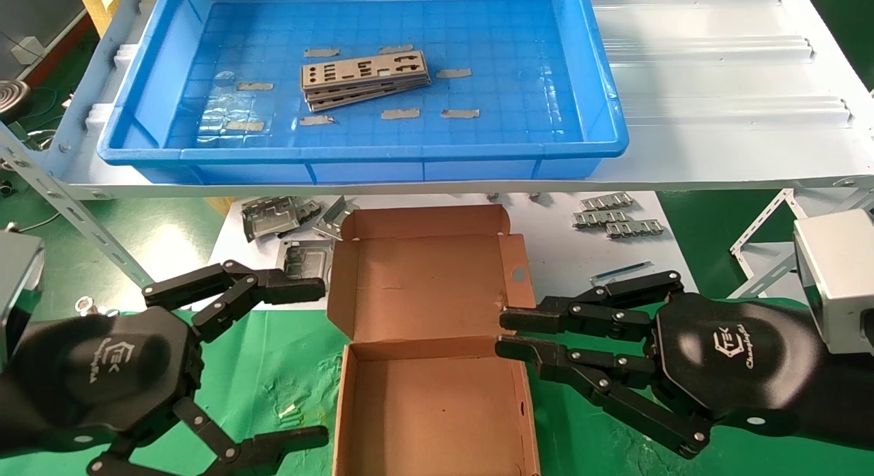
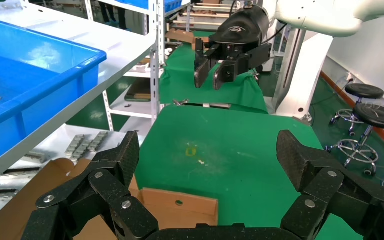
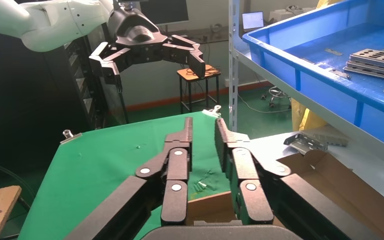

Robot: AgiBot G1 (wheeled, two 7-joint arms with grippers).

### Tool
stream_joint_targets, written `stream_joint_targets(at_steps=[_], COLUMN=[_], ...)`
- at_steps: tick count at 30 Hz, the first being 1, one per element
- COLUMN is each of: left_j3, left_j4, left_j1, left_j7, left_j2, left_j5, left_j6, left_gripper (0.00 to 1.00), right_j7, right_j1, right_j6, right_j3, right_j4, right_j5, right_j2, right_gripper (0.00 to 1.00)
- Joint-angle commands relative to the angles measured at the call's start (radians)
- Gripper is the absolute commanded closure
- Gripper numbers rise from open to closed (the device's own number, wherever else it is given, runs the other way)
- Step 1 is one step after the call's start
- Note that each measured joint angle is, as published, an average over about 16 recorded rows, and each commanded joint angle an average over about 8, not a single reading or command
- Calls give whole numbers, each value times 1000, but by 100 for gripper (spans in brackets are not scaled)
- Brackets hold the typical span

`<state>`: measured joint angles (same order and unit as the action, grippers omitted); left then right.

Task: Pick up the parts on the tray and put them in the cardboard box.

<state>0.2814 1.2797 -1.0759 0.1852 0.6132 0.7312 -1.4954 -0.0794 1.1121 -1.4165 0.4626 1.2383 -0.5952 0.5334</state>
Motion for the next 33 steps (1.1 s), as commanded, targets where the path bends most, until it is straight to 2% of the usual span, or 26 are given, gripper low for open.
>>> stream_joint_targets(at_steps=[1, 8, 16, 24, 33], left_j3=[0, -1, 36, 157, 262], left_j4=[0, 2, -77, -339, -655], left_j1=[0, -37, -251, -543, -782], left_j7=[0, 8, 38, 45, -28], left_j2=[0, 6, 81, 253, 416], left_j5=[0, 13, 139, 371, 546], left_j6=[0, 14, 89, 129, 103], left_gripper=[0, 0, 0, 0, 0], right_j7=[0, 0, 0, 0, 0], right_j1=[0, 0, 0, 0, 0], right_j6=[0, 0, 0, 0, 0], right_j3=[0, 0, 0, 0, 0], right_j4=[0, 0, 0, 0, 0], right_j5=[0, 0, 0, 0, 0], right_j2=[0, 0, 0, 0, 0], right_gripper=[100, 100, 100, 100, 100])
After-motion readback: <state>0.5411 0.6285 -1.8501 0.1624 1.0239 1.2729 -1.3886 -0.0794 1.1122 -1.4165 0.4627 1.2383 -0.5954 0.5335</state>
